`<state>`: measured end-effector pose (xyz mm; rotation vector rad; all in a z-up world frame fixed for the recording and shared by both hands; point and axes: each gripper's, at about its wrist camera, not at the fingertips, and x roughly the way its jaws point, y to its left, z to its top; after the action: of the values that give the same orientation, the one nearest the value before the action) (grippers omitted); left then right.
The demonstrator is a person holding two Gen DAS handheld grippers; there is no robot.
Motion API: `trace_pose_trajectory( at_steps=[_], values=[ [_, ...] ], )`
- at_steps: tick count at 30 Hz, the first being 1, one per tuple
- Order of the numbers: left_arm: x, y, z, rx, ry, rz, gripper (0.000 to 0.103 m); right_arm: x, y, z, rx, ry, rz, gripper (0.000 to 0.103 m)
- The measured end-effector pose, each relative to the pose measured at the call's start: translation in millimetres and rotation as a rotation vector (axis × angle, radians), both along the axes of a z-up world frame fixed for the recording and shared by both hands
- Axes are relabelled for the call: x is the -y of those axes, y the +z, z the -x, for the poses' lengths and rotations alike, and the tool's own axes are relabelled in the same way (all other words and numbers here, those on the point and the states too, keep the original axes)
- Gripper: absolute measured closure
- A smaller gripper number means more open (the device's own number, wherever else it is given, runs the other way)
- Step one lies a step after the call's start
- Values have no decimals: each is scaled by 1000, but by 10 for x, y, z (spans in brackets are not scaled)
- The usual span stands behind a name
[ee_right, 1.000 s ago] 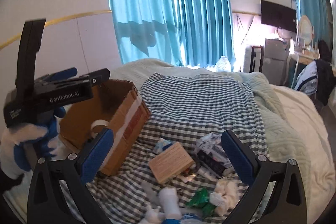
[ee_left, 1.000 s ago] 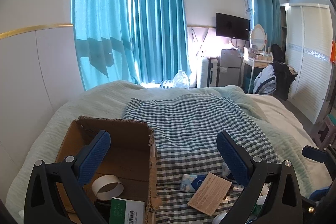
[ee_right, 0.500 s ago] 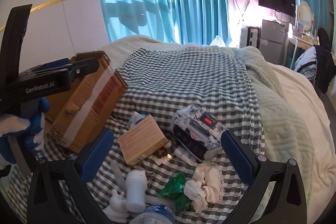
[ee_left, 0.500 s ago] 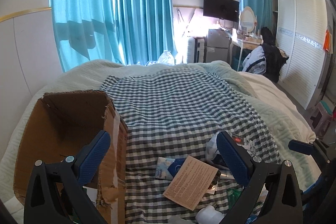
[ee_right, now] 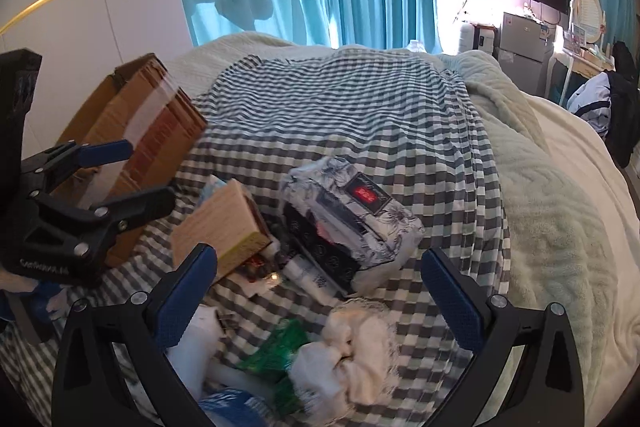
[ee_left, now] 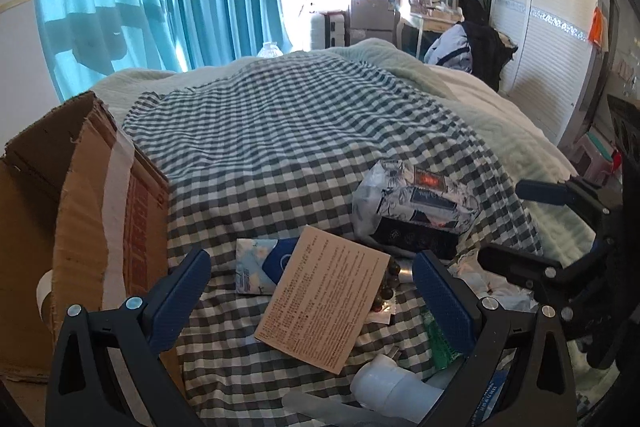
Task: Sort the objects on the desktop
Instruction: 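Move both grippers back toward the remaining items on the bedspread, then grasp the tan booklet with the left gripper while the right gripper grasps the floral wipe pack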
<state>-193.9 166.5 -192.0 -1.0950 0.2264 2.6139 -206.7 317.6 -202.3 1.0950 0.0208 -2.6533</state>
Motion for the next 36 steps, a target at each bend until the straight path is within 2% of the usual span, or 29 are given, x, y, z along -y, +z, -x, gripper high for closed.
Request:
trace_pose_trajectory(
  at_steps=[4,10,14,19,20,21,25,26,27,29,32,36],
  values=[
    [-63,-242,103,62,-6,73,0,-48,-156,184,22,6,-27,1],
    [-132,-543,224,154,-42,92,0,-22,-331,365,49,40,-20,1],
    [-230,-739,302,203,-76,132,0,35,-437,481,65,69,-20,2],
    [-218,-855,412,241,-63,111,2,125,-507,609,66,84,-37,2],
    [-207,-875,426,252,-63,98,6,141,-528,637,67,86,-39,5],
    [-188,-886,443,264,-64,81,15,166,-548,663,70,86,-48,10],
    [-184,-855,404,267,-82,90,18,286,-628,715,79,69,-129,43],
    [-180,-853,381,265,-82,89,19,293,-629,711,78,64,-136,56],
    [-167,-845,366,264,-79,86,19,292,-611,700,78,58,-129,60],
    [-139,-811,333,265,-72,83,19,271,-566,668,76,37,-109,80],
    [-87,-701,272,256,-57,64,19,290,-498,600,72,16,-111,87],
    [-36,-543,183,233,-47,51,19,308,-353,472,63,-13,-81,89]
  ],
)
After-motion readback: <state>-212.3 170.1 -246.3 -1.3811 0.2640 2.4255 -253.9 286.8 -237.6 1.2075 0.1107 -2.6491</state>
